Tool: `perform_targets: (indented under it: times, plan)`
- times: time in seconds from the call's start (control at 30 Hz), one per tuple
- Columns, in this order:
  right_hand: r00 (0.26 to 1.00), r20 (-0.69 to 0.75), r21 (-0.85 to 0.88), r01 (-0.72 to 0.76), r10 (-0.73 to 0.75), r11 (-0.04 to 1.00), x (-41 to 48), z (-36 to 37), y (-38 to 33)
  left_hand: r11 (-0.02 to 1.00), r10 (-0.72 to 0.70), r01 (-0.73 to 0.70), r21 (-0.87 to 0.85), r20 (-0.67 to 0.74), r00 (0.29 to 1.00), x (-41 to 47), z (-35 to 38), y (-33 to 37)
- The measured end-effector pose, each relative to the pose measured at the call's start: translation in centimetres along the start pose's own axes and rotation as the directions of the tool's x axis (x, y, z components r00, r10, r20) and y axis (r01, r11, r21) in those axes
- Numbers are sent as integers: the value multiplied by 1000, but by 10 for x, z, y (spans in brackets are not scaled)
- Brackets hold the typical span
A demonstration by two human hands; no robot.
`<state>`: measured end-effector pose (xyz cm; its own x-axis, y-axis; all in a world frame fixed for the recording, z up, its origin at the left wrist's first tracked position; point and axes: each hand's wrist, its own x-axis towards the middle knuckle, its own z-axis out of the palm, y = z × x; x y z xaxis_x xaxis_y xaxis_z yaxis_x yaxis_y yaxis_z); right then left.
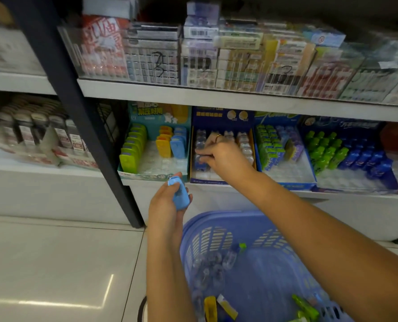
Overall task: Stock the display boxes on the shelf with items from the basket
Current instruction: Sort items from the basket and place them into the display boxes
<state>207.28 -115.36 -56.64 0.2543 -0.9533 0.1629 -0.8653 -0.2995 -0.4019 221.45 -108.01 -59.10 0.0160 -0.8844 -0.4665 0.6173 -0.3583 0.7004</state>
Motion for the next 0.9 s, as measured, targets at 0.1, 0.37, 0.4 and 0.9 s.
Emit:
perform_targets:
  times: [0.1, 0.37, 0.4, 0.9]
  plan:
    - [998, 42, -14, -40, 41, 999, 2, -2, -4, 998, 57, -58, 39, 7, 998, -3, -5, -3]
    - [979, -16, 137, 202, -202, 970, -69, 2, -28, 989, 139, -141, -48, -28, 990, -13, -12, 3]
    - [970, -16, 162, 241, -242, 957, -78, 4, -31, 988, 150, -151, -34, -23, 988, -13, -12, 3]
    - [983, -184, 208, 44, -5, 977, 6, -4, -38, 34, 498, -430, 902, 358, 790, 19, -13, -2]
